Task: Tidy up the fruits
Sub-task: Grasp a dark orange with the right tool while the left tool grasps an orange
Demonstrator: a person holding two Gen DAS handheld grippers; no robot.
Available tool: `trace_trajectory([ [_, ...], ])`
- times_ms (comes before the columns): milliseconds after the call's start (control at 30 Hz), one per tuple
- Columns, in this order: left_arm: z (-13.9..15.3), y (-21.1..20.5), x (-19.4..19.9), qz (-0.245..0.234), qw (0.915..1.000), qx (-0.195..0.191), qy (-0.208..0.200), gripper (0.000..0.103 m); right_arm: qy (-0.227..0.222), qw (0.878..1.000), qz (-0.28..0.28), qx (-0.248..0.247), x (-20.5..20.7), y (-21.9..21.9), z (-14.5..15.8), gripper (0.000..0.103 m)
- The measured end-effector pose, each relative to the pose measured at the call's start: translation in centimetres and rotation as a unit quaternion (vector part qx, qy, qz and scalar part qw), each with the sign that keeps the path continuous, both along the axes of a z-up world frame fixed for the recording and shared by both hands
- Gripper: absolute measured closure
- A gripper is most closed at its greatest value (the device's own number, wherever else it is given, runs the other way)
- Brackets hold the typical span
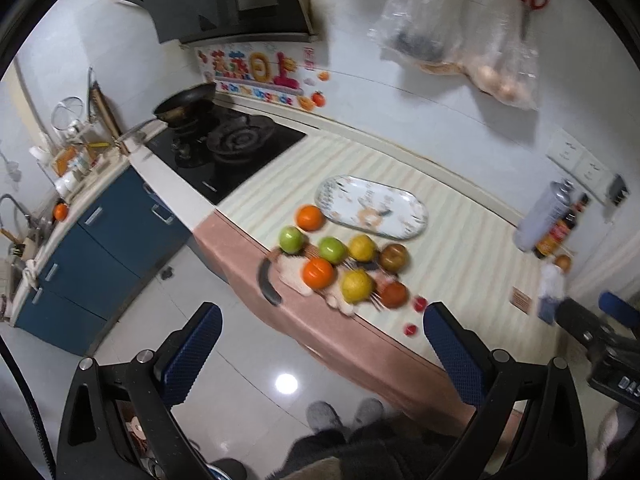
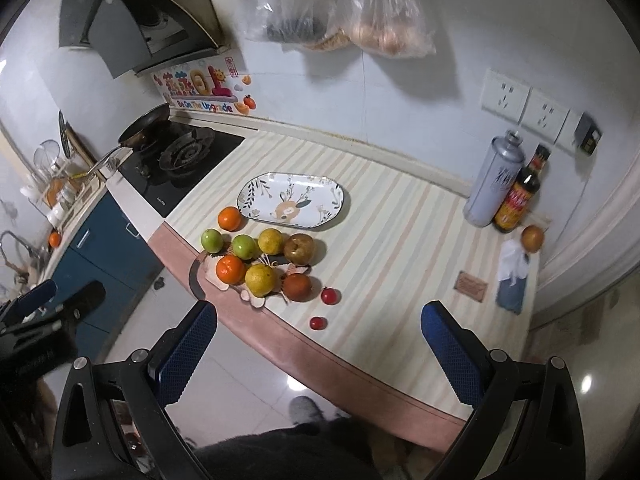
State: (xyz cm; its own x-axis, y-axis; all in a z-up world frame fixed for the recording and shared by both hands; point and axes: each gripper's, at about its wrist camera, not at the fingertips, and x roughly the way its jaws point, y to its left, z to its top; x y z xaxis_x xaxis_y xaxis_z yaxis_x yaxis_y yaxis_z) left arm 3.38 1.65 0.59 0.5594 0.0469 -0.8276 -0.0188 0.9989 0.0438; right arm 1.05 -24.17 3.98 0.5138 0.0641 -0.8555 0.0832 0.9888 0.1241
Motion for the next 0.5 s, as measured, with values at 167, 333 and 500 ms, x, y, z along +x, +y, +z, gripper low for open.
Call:
trace_trajectory([
  [167,-3.9,0.8,3.7,0.02,0.9977,0.065,-0.003,0.0,0.039,0.998,0.009,0.037,3.8,0.3,-6.0,0.0],
  [333,-9.8,2.0,8.1,0.034,0.993,0.101,0.051,0.0,0.08,0.995,0.021,0.056,8.2,0.9,-13.9,0.006],
  [500,-15.8,3.3,11.8,0.055,0.9864,0.088,0.127,0.001,0.158,0.982,0.02,0.101,13.3,1.1,-24.1,0.029],
])
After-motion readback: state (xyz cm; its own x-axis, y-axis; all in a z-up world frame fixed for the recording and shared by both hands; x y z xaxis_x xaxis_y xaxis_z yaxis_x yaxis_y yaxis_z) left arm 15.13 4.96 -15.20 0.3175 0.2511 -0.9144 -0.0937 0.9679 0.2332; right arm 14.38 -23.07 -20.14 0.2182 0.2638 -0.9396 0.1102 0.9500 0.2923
